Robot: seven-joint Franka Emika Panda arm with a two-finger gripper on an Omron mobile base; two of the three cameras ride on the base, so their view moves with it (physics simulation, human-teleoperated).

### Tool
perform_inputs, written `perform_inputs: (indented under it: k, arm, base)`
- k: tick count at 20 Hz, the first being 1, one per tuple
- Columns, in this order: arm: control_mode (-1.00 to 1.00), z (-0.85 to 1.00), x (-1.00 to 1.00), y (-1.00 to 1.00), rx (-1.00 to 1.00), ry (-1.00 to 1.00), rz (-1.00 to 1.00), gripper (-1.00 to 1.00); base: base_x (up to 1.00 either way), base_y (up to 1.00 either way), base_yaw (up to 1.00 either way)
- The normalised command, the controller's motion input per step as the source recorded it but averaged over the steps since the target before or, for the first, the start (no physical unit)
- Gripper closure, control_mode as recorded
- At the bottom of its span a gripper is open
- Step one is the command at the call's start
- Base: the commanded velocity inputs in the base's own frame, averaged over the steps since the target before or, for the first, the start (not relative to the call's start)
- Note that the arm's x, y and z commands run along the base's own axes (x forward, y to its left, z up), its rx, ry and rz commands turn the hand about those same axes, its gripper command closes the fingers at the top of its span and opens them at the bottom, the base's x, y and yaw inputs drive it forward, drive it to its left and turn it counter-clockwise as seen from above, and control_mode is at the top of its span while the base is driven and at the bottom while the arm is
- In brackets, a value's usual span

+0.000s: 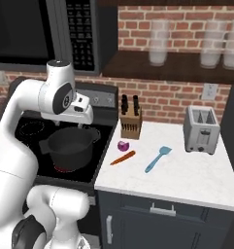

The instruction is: Put the carrot and onion in the pot. Retrieve the spatula and lightly stir the vegetables in the pot.

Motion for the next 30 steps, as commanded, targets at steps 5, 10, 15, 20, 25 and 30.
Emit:
perform_inputs:
  k: [5,10,15,20,25,30]
  arm:
    - [1.00,0.00,0.00,0.00,0.00,0.00,0.00,-1.00]
    - [1.00,0.00,0.00,0.00,0.00,0.00,0.00,-1.00]
    - [1.00,0.00,0.00,0.00,0.00,0.00,0.00,-1.00]
    - [1.00,0.00,0.00,0.00,0.00,0.00,0.00,-1.00]
    - [-1.00,-0.45,0.00,-0.37,0.03,0.07,-0.11,-1.00]
    - [-1.00,-0.98,0.00,-0.91,0.01,0.11,-0.34,-1.00]
  base:
    - [0.39,-0.24,0.00]
    - [0.01,-0.65,-0.01]
    - [-0.06,-0.40,-0.01]
    - [-0.03,-0.07,0.00]
    - [0.00,-0.03,0.00]
    - [0.00,0.00,0.00]
